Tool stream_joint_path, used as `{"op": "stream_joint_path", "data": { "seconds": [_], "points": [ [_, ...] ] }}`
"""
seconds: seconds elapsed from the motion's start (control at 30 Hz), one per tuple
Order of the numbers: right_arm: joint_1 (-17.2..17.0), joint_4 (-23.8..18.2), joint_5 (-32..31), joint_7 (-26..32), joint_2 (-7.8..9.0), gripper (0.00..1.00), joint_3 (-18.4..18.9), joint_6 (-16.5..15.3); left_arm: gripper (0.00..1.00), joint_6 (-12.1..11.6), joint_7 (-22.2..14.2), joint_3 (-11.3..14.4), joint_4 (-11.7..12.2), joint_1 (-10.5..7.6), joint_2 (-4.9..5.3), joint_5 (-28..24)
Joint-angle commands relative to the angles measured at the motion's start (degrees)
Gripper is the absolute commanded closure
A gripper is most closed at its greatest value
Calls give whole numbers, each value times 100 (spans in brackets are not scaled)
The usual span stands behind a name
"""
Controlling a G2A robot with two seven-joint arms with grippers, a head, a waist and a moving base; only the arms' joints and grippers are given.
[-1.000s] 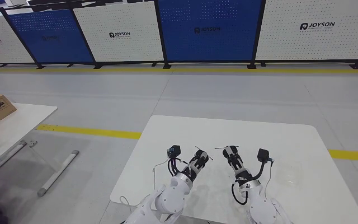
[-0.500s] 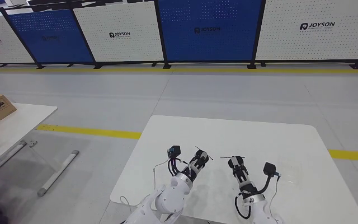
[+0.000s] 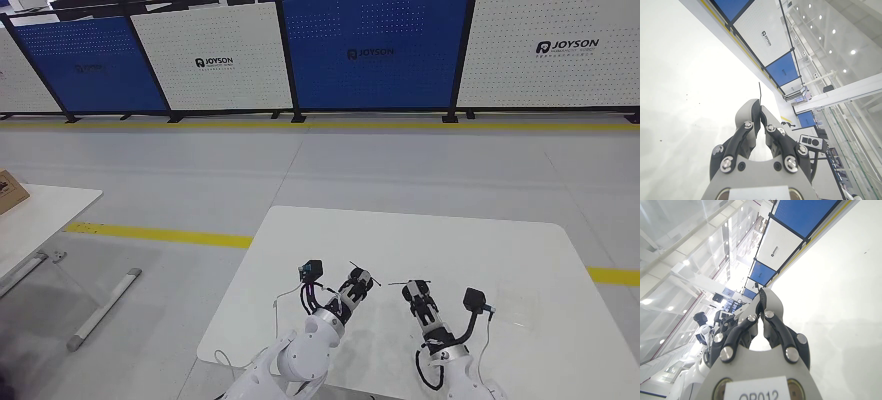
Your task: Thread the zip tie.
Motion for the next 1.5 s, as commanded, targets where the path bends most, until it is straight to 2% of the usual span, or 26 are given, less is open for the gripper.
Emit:
{"op": "stream_joint_path", "data": {
  "seconds": [0.0, 0.2, 0.3, 0.5, 0.87, 1.13, 1.47],
  "points": [
    [16, 56, 23, 20, -9, 100, -22, 0, 100, 0, 0, 0, 0, 0, 0, 0],
    [67, 187, 75, 46, -36, 100, -88, -65, 100, 0, 0, 0, 0, 0, 0, 0],
    [34, 155, 151, 52, -35, 100, -49, -171, 100, 0, 0, 0, 0, 0, 0, 0],
    [28, 152, 148, 50, -34, 100, -43, -179, 100, 0, 0, 0, 0, 0, 0, 0],
    [226, 317, 18, -48, -102, 100, -193, 124, 100, 0, 0, 0, 0, 0, 0, 0],
    [180, 277, 9, -149, -115, 100, -160, 6, 100, 0, 0, 0, 0, 0, 0, 0],
    [201, 278, -69, -41, -139, 100, -211, 98, 100, 0, 0, 0, 0, 0, 0, 0]
  ]
}}
